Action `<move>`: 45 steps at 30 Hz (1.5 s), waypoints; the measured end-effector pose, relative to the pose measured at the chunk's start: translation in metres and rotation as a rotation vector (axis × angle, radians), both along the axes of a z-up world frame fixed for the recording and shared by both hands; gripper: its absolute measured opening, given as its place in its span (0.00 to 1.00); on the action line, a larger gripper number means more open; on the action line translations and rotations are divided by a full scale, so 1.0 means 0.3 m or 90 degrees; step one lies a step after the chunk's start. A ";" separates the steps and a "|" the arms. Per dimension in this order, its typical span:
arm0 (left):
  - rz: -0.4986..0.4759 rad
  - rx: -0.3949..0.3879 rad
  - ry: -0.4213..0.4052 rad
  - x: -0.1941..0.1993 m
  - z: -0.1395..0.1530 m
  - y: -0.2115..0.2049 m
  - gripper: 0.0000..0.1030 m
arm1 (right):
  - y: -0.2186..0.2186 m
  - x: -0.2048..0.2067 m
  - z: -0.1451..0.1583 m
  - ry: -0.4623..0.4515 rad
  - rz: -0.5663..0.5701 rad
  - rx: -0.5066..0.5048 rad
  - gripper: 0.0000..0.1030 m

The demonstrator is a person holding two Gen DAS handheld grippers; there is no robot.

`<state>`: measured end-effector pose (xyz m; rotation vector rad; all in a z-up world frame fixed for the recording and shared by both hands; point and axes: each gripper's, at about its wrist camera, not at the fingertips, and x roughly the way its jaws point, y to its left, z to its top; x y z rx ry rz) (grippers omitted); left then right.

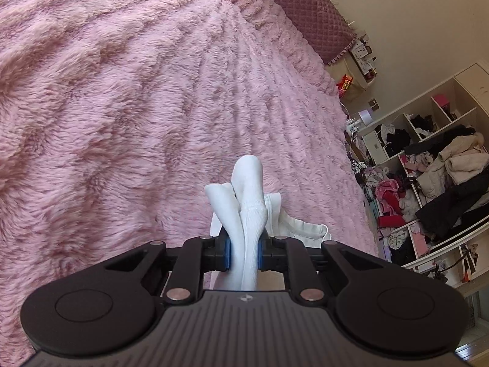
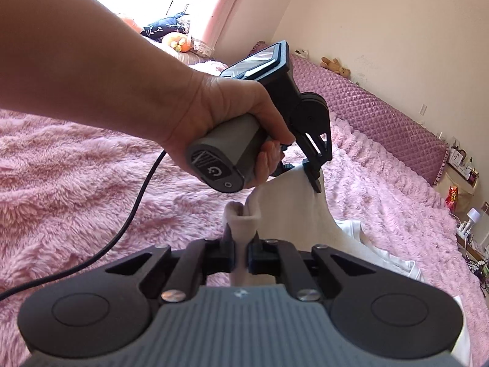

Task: Fold small clothes
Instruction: 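Grasp the folded sweatshirt edge with both grippers, then lift and flip the folded sweatshirt over with both grippers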

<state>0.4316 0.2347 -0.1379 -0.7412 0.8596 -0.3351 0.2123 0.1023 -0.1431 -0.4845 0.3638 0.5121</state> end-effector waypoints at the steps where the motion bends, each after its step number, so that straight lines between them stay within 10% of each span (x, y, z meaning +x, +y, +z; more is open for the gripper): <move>1: -0.005 0.007 -0.004 0.001 0.023 -0.017 0.15 | -0.012 0.003 0.024 0.002 -0.007 0.013 0.00; 21: -0.093 0.093 -0.046 0.068 0.235 -0.658 0.15 | -0.702 0.010 0.254 0.016 -0.262 0.209 0.00; 45: -0.186 0.272 -0.090 0.009 0.033 -1.330 0.16 | -1.285 0.034 -0.064 0.117 -0.482 0.331 0.00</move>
